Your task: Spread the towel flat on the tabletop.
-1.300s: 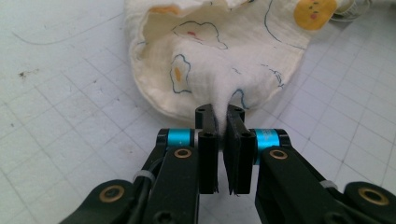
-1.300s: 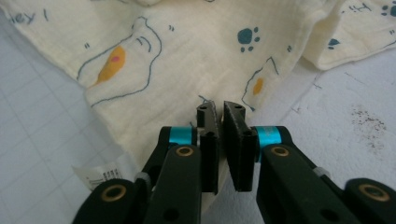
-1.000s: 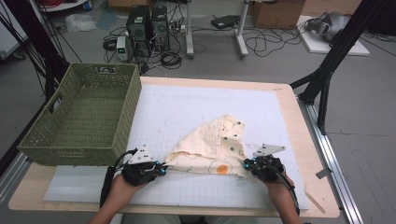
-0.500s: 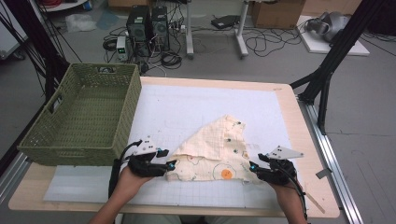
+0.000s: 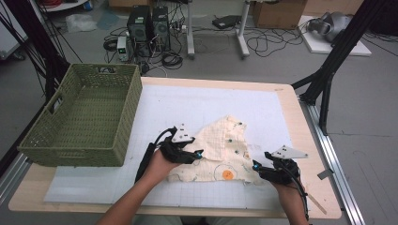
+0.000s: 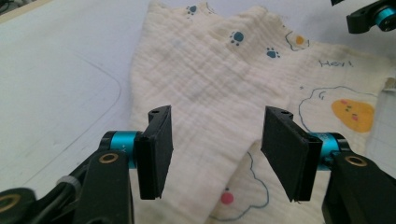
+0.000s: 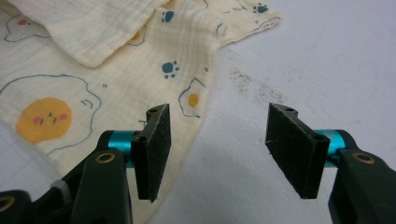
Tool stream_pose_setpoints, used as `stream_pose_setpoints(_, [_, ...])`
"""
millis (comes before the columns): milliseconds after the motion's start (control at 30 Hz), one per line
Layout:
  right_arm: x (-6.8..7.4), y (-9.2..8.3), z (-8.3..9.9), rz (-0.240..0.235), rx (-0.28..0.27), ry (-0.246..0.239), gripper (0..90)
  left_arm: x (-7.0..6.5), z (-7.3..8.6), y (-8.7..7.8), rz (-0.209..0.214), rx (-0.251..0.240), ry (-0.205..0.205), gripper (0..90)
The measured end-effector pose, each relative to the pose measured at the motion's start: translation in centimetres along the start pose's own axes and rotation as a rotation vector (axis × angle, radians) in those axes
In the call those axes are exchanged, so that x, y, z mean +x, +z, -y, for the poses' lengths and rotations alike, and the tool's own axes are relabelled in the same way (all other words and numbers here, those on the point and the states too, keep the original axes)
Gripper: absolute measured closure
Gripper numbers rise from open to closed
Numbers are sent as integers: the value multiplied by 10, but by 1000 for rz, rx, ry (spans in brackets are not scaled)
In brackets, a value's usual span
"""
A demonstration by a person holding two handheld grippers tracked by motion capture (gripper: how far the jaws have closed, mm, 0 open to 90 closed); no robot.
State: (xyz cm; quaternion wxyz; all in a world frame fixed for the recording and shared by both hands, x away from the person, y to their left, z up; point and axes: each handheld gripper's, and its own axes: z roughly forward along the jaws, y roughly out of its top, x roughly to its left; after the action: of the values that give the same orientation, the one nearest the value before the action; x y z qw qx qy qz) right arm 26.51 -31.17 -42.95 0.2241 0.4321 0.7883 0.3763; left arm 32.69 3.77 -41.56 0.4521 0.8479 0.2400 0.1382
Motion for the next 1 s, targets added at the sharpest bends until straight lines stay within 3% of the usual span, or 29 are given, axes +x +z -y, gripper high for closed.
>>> stream_pose_setpoints(200, [-1,1,1,6,1,5,397,-7,2,21,32,66,58,514])
stream_pose_setpoints(367, [1,3,1,0,11,-8,393,-10,5,35,35,121,78,532])
stream_pose_setpoints(433, [1,4,1,-1,11,-9,391,-11,6,38,19,145,91,585])
stream_pose_setpoints(467, [2,4,1,-3,12,-8,390,-11,5,38,18,140,77,610])
stream_pose_setpoints(533, [2,4,1,-6,9,-10,389,-11,4,39,11,144,81,708])
stream_pose_setpoints(567, [3,4,0,-9,2,-14,386,-11,4,38,11,145,78,799])
stream_pose_setpoints(600, [3,4,0,-9,2,-14,386,-11,4,38,9,142,73,799])
stream_pose_setpoints(700, [7,4,-2,-34,-21,-26,382,-4,3,33,40,81,-8,822])
stream_pose_setpoints(800, [13,8,-3,-73,-18,-43,387,7,2,23,33,16,-69,836])
stream_pose_setpoints(867, [18,13,-4,-115,0,-47,411,15,3,17,-2,-8,-104,843])
stream_pose_setpoints(1000, [27,26,-6,-171,36,-70,470,33,6,7,-111,-30,-189,845])
